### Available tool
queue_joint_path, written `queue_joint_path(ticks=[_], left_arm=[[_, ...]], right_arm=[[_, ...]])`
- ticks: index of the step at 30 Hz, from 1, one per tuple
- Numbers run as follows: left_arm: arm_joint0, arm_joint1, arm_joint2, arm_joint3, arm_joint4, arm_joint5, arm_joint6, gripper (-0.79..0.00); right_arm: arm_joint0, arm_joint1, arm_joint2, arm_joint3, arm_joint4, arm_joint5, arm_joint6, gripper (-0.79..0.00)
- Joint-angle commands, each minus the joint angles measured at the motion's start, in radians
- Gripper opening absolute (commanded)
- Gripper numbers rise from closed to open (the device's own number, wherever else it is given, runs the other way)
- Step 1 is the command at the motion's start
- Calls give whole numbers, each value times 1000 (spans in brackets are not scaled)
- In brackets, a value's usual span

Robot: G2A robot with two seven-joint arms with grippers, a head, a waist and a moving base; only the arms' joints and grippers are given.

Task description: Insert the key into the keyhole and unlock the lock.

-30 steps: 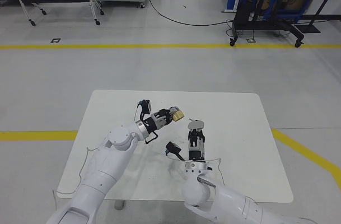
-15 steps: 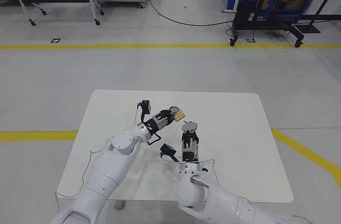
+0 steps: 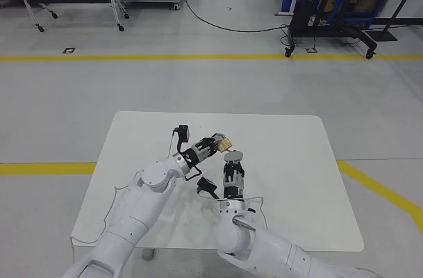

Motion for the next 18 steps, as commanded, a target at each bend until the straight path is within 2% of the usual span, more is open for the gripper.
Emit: queue_joint_path(ticks=[1,18], left_arm=[[0,0,-1,1,-1,0,-2,-785],[-1,-5,-2,4,-6,25,-11,-785]], right_arm=[[-1,-3,3,2,0,-2,-1,-785],[1,-25,12,21,0,-17,13,-785]])
